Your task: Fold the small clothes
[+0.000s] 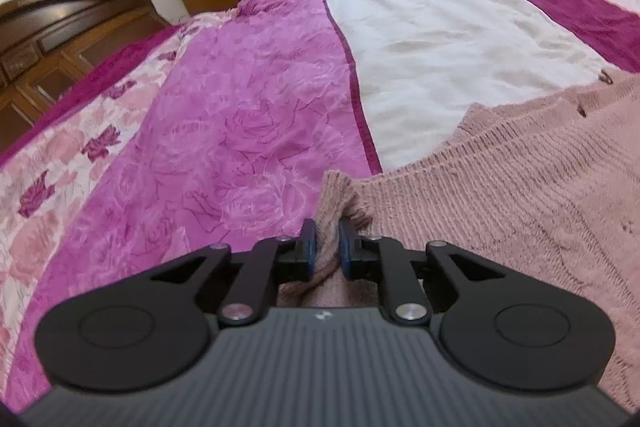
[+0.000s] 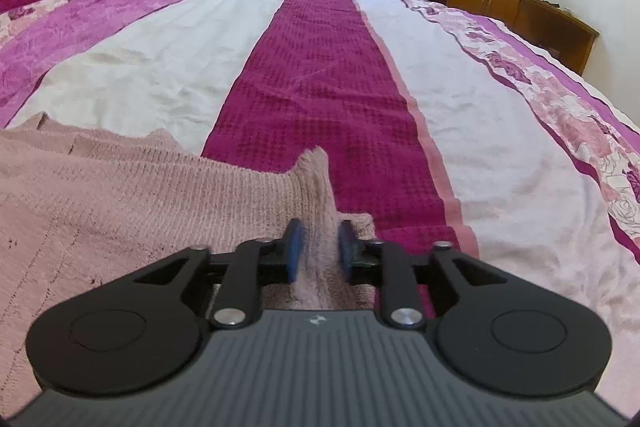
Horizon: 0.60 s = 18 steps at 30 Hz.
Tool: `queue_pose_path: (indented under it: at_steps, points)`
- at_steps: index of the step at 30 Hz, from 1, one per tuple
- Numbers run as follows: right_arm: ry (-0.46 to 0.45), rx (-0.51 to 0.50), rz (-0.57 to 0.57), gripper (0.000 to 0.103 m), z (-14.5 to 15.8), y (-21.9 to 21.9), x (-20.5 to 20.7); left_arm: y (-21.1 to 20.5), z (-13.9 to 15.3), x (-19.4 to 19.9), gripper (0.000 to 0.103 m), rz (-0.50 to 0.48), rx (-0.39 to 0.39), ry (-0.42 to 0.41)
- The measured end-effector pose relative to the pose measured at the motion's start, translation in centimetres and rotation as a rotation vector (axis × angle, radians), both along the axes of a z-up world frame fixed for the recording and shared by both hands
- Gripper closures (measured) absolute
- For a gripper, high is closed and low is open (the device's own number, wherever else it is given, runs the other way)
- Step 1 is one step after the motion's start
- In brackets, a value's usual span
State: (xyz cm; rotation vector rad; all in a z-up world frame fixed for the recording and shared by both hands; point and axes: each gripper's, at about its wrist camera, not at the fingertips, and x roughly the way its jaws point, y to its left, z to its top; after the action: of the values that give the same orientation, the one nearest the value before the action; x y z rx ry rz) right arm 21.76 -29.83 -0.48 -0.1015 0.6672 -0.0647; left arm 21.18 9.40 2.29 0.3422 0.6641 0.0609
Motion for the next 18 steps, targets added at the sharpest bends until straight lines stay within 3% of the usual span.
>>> queue_pose_path:
  at_steps: [2,4,18]
  points:
    - [-0.012,0.003,-0.011,0.05,0.5,-0.1,-0.6,0.3,0.4,0.0,0.064,0.026,-0.018,0.005]
    - [-0.02,0.009,-0.019,0.047,0.8,-0.3,-0.9,0.5,0.7,-0.2,0.052,0.048,-0.024,-0.003]
    - [-0.034,0.096,-0.1,0.044,2.7,-3.3,-4.6,1.4,3.6,-3.6,0.051,0.061,-0.102,0.026]
